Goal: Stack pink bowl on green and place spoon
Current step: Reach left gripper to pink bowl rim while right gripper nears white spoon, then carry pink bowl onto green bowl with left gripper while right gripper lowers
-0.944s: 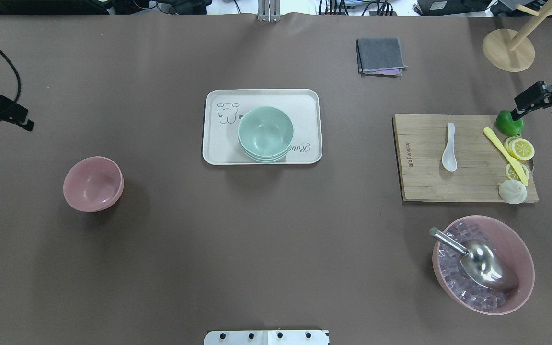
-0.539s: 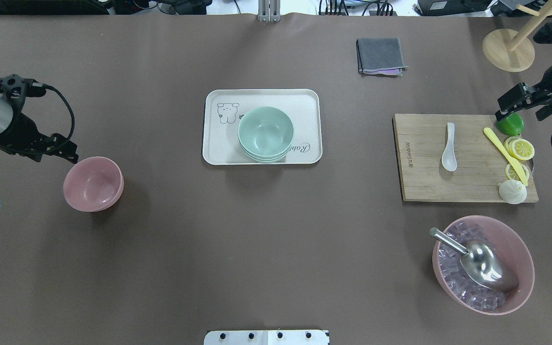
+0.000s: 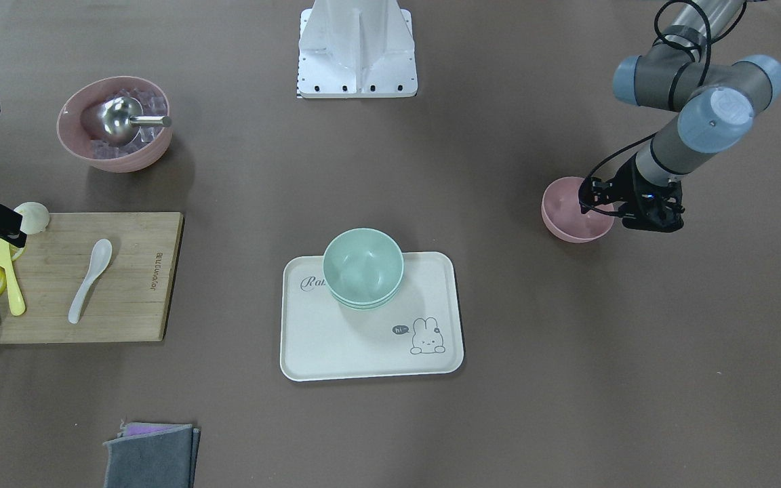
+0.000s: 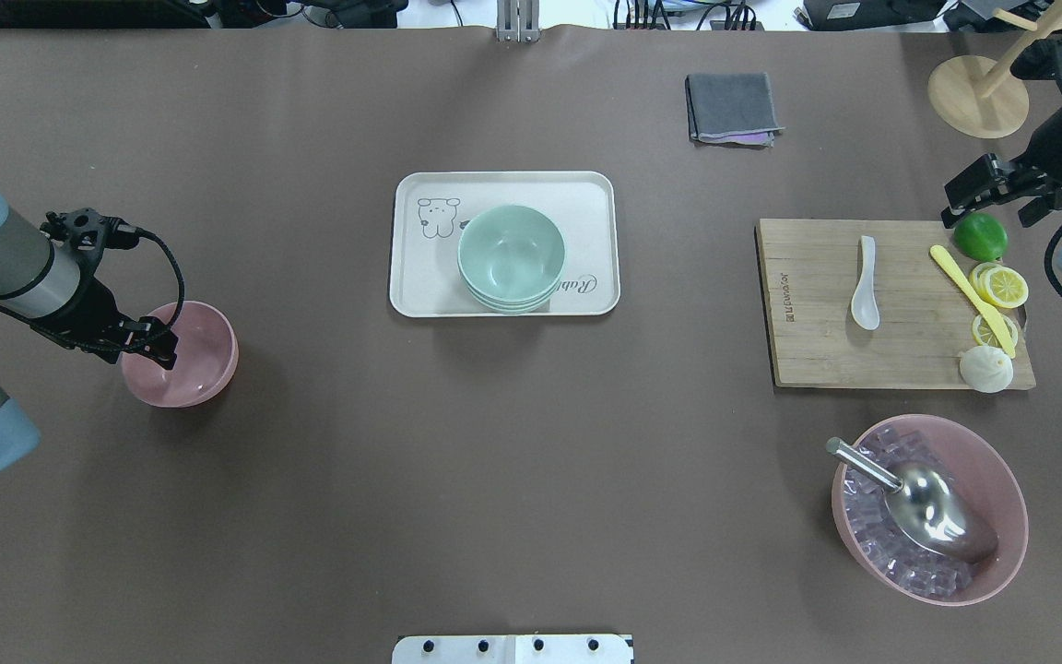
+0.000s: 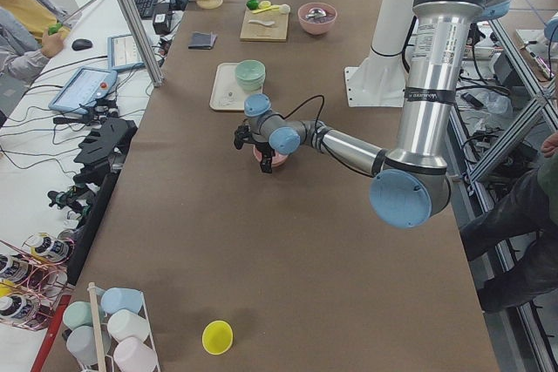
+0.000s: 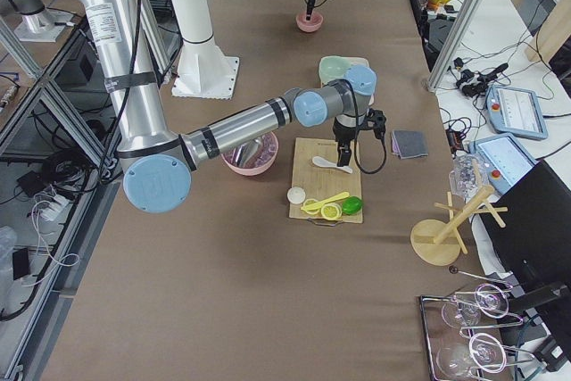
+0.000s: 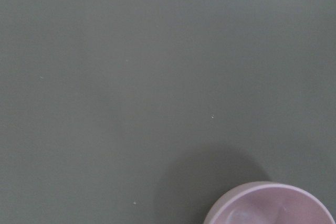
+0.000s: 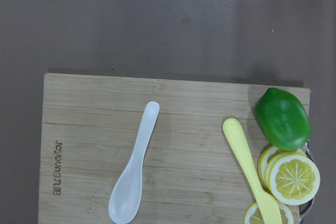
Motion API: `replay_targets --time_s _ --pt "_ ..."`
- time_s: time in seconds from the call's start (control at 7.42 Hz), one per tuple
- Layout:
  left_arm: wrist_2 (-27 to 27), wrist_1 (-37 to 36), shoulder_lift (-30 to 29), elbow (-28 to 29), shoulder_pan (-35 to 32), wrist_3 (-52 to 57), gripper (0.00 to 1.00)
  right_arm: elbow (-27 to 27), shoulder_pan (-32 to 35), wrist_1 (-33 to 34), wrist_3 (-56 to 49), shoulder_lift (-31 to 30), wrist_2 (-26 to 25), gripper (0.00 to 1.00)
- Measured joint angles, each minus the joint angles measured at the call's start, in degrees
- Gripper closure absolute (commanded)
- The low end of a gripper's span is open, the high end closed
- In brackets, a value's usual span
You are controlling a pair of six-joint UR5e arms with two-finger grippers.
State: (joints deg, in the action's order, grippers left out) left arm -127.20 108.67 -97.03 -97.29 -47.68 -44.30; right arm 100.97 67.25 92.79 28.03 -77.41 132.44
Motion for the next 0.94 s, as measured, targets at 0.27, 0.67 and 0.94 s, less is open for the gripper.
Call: replay_targets --time_s 0.27,0.67,0.94 --pt "-2.8 0.2 -0.9 -0.1 0.3 0.0 1.0 -1.0 -0.3 -0.1 0.0 0.8 0.0 0.02" --pt "-7.7 -4.2 -10.2 -0.2 -0.9 -2.0 1.0 -7.2 -2.6 -4.6 1.4 3.6 -1.1 0.04" --pt "-8.2 -10.4 -20.7 0.5 -0.9 -8.4 1.0 -11.9 -5.7 -12.5 7.9 4.0 -1.8 0.05"
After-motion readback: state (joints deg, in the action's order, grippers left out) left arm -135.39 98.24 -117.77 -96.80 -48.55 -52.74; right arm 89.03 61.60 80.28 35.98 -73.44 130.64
